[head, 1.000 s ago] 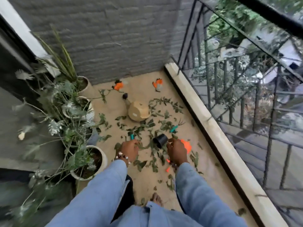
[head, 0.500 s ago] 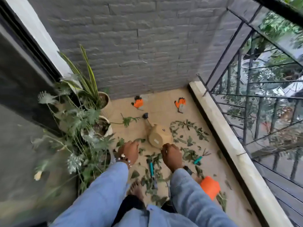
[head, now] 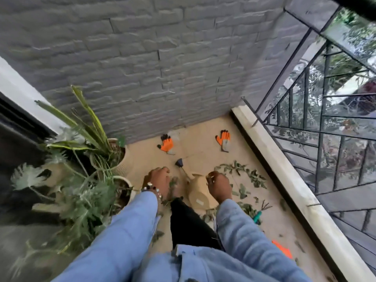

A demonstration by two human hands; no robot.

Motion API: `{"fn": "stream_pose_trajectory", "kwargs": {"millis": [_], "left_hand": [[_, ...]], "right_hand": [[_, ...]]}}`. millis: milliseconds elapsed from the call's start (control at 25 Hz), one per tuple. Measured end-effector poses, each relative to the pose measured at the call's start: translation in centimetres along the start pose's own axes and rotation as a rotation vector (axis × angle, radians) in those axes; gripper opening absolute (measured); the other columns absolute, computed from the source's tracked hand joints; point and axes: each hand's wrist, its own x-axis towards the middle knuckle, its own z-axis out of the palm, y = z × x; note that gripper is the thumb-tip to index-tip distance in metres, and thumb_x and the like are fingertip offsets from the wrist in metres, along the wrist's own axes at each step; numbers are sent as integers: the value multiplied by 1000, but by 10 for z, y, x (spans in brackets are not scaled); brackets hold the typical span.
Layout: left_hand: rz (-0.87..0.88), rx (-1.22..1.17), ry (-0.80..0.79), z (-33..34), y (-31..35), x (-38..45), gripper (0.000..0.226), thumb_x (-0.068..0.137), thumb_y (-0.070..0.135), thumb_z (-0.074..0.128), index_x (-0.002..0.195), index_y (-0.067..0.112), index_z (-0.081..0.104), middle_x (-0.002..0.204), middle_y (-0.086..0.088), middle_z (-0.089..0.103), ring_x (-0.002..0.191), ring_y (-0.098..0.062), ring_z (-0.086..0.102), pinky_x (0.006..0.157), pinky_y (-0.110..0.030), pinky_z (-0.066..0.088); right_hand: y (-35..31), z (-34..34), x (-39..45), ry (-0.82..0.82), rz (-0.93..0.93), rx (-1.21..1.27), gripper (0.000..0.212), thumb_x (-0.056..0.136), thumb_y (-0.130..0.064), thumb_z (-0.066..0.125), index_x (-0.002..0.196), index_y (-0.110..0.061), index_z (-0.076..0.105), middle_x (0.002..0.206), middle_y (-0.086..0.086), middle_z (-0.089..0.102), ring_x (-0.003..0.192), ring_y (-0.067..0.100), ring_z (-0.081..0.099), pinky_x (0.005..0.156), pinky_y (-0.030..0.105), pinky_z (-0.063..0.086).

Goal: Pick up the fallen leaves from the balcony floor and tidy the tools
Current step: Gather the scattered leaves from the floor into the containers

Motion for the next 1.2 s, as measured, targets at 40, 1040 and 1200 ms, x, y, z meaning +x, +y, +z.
{"fn": "stream_pose_trajectory", "kwargs": {"millis": [40, 1040, 1200], "left_hand": [[15, 2, -6, -7, 3, 29, 33, 94, 23, 48, 126, 18, 57, 126, -10, 60, 115, -32, 55, 94, -39, 47], [756, 333, -518, -69, 304, 436, 33, 91, 13, 51, 122, 15, 63, 116, -11, 67, 107, -27, 60, 88, -27, 44], [998, 611, -651, -40, 374, 488, 30, 94, 20, 50, 122, 19, 62, 116, -10, 66, 106, -29, 61, 87, -32, 47]], "right_hand": [[-7, -1, 24, -4, 25, 13, 28, 94, -31, 50, 111, -13, 63, 108, 15, 67, 103, 35, 60, 80, 36, 48], [39, -114, 281, 450, 946, 695, 27, 94, -20, 55, 107, 0, 66, 107, 21, 68, 102, 36, 61, 82, 34, 45], [52, -120, 301, 558, 1199, 770, 24, 93, -16, 54, 105, 1, 67, 104, 22, 67, 102, 36, 61, 79, 33, 44]]}}
